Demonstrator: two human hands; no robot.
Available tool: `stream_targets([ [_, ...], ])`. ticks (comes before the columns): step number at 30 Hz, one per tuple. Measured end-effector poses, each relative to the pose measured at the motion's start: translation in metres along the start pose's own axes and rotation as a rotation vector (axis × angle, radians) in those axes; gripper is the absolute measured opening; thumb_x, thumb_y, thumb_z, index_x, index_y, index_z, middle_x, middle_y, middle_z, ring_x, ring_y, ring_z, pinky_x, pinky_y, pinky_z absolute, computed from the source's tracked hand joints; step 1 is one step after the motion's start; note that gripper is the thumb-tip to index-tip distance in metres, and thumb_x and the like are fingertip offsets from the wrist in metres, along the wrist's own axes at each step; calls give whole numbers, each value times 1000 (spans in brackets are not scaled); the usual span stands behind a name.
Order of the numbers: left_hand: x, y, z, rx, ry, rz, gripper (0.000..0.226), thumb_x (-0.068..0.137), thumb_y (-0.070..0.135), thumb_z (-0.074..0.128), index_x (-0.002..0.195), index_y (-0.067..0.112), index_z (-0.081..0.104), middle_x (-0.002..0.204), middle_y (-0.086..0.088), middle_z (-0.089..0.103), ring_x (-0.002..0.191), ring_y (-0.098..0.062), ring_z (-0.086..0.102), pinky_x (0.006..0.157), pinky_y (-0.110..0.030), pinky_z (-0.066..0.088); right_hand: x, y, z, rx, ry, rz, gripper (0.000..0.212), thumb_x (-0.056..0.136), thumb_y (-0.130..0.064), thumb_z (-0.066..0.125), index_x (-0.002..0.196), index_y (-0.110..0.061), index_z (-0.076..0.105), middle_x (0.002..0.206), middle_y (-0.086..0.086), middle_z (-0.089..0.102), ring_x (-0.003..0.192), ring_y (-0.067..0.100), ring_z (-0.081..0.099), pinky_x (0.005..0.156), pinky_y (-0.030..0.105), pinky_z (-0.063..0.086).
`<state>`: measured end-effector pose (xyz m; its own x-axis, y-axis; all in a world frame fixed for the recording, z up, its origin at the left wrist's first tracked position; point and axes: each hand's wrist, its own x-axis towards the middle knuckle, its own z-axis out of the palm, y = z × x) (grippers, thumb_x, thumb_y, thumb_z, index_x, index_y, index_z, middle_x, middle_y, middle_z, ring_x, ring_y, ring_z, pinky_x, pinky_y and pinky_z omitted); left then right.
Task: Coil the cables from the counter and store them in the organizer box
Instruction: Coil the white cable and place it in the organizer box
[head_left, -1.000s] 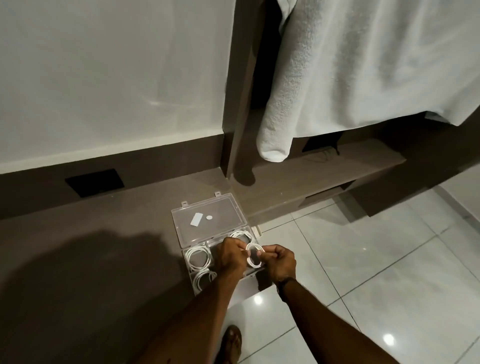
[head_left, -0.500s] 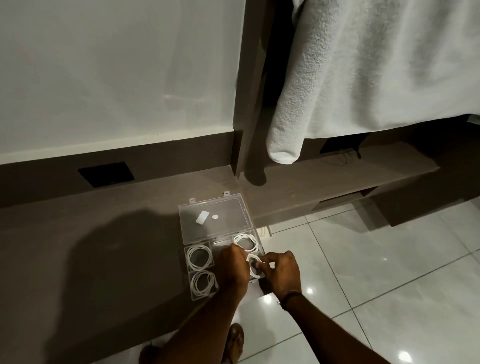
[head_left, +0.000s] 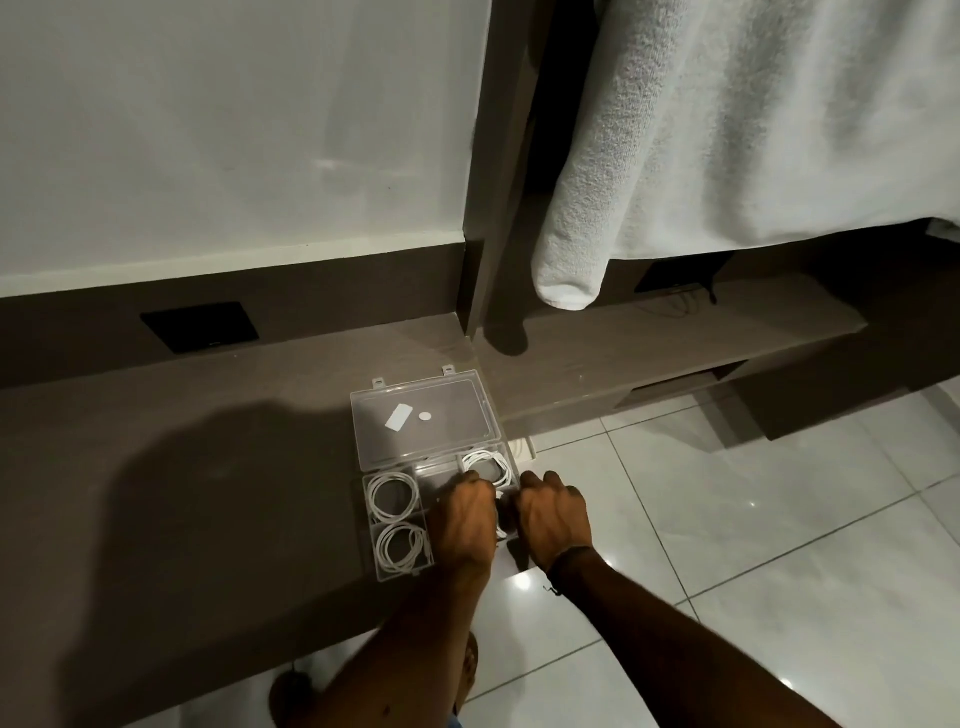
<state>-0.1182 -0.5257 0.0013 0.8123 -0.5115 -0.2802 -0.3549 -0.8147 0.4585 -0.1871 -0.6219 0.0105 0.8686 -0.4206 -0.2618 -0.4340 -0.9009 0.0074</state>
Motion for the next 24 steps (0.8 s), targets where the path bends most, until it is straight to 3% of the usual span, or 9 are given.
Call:
stream_targets([
  [3, 0, 3, 0, 253, -30, 89, 15, 94, 12, 54, 97, 8, 68, 112, -14, 62, 97, -31, 62, 81, -42, 52, 8, -4, -1, -13, -25, -2, 10, 88, -28, 70, 91, -20, 75, 102, 3, 71, 97, 30, 65, 70, 38, 52],
  [5, -3, 6, 1, 434, -56, 128, 10, 89, 18, 61, 89, 12, 70, 106, -11, 65, 96, -32, 60, 78, -45, 47, 14, -8, -3, 84, -35, 135, 13, 90, -30, 68, 95, -19, 72, 103, 3, 75, 97, 28, 69, 73, 36, 54],
  [8, -5, 0, 4, 472, -48, 102, 8, 85, 21, 63, 82, 17, 69, 93, -7, 66, 95, -32, 58, 86, -49, 37, 20, -11, -5, 306, -43, 405, 25, 77, -32, 77, 98, -20, 74, 103, 5, 76, 97, 30, 73, 78, 34, 56],
  [10, -3, -6, 2, 357, -3, 59, 9, 84, 21, 63, 79, 18, 71, 86, -2, 69, 89, -27, 61, 82, -47, 43, 23, -10, -5, 438, -41, 535, 33, 69, -34, 82, 98, -21, 76, 103, 5, 76, 97, 32, 73, 80, 35, 58],
  [12, 2, -11, 1, 254, 37, 31, 10, 82, 23, 63, 79, 21, 72, 85, 2, 70, 87, -22, 63, 80, -46, 47, 24, -7, -3, 534, -37, 587, 25, 68, -33, 82, 90, -23, 76, 96, 4, 77, 92, 32, 73, 81, 37, 61],
  [15, 4, -12, 6, 202, 100, 36, 6, 80, 30, 67, 86, 29, 70, 99, 6, 66, 101, -23, 54, 88, -48, 37, 20, -4, 0, 640, -20, 569, 8, 69, -27, 78, 70, -25, 70, 75, -5, 73, 76, 25, 71, 74, 37, 63],
  [17, 1, -10, 8, 175, 142, 67, 21, 72, 40, 71, 92, 34, 66, 108, 7, 61, 107, -23, 50, 91, -48, 32, 17, -1, 0, 675, -20, 539, 10, 69, -27, 77, 66, -25, 67, 66, -11, 69, 67, 20, 68, 69, 34, 62],
  [21, -6, -5, -1, -15, 266, 95, 35, 72, 49, 56, 106, 39, 52, 128, 11, 51, 126, -19, 42, 101, -53, 33, 15, 4, -5, 686, -18, 495, 17, 70, -42, 68, 66, -26, 65, 66, -10, 69, 67, 21, 67, 66, 32, 58],
  [24, -4, -10, -12, -241, 358, 74, 35, 78, 44, 56, 113, 41, 53, 132, 15, 53, 128, -16, 42, 101, -47, 38, 21, 2, -16, 725, 58, 506, 34, 67, -60, 64, 66, -26, 65, 67, -8, 70, 68, 23, 67, 63, 28, 50],
])
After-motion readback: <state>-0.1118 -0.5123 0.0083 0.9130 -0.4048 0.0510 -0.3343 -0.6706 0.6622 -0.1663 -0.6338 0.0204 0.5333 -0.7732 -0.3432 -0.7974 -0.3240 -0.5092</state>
